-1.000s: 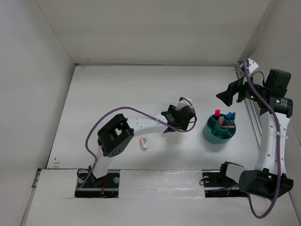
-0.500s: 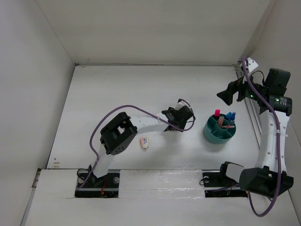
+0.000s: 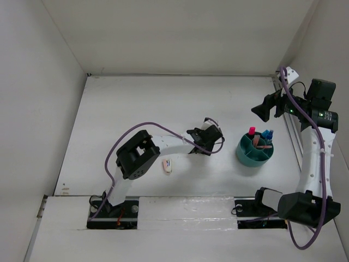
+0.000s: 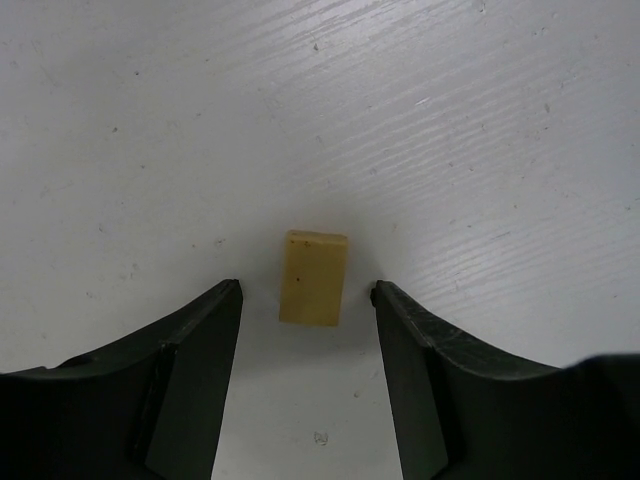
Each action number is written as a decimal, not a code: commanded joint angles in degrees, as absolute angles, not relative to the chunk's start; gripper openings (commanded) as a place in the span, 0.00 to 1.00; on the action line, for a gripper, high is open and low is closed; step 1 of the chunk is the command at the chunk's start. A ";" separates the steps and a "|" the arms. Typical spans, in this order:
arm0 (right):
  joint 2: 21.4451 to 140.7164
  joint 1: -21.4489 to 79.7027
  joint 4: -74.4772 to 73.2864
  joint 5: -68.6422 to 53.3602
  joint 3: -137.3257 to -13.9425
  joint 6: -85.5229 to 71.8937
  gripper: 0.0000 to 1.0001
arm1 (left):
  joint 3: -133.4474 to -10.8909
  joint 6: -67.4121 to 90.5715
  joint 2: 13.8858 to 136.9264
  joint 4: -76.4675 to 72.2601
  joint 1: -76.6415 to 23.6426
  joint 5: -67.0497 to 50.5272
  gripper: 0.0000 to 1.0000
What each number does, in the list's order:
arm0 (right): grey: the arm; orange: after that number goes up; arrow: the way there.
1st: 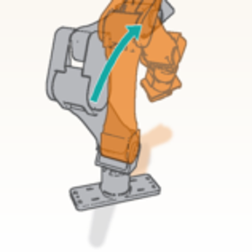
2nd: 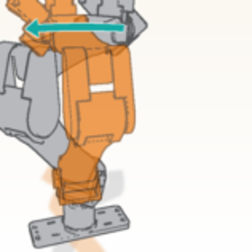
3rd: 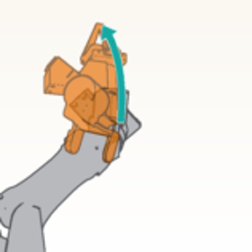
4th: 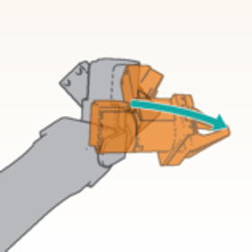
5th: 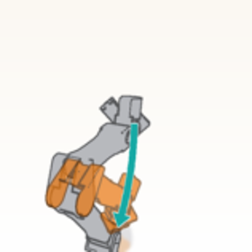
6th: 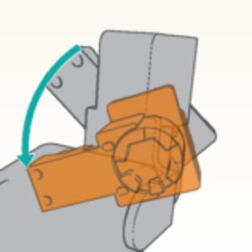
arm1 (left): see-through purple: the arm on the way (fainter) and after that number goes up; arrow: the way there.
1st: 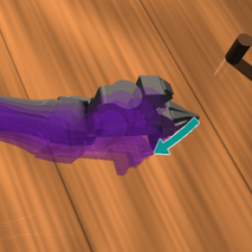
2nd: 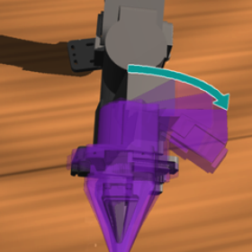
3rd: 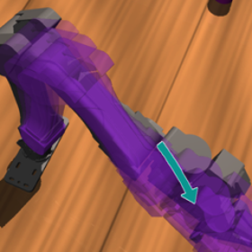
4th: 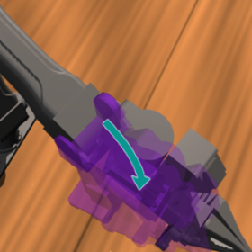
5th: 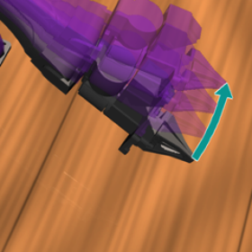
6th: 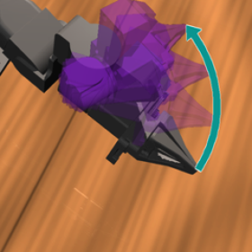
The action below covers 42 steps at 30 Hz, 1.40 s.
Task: Sort the stationery into containers
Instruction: Grab a piece of stationery with the left arm, then place the stationery into the container
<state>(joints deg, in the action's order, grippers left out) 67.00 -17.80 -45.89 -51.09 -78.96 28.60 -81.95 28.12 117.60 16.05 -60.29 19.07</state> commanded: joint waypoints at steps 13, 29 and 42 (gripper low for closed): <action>66.71 -17.49 -44.56 -51.24 -79.54 29.71 0.99 | -81.91 28.65 118.65 16.79 -60.38 18.54 0.00; 66.71 -17.49 -39.55 -44.66 -77.88 23.30 0.99 | -89.29 25.58 106.96 15.47 -64.33 17.14 0.00; 63.37 -17.49 -29.44 -30.16 -74.10 12.58 1.00 | -96.23 25.05 106.43 11.70 -65.39 4.31 0.00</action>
<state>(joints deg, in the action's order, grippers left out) 65.89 -17.80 -35.03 -34.61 -74.22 15.99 -93.10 25.96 108.14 14.26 -65.49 8.34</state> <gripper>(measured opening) 0.999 0.168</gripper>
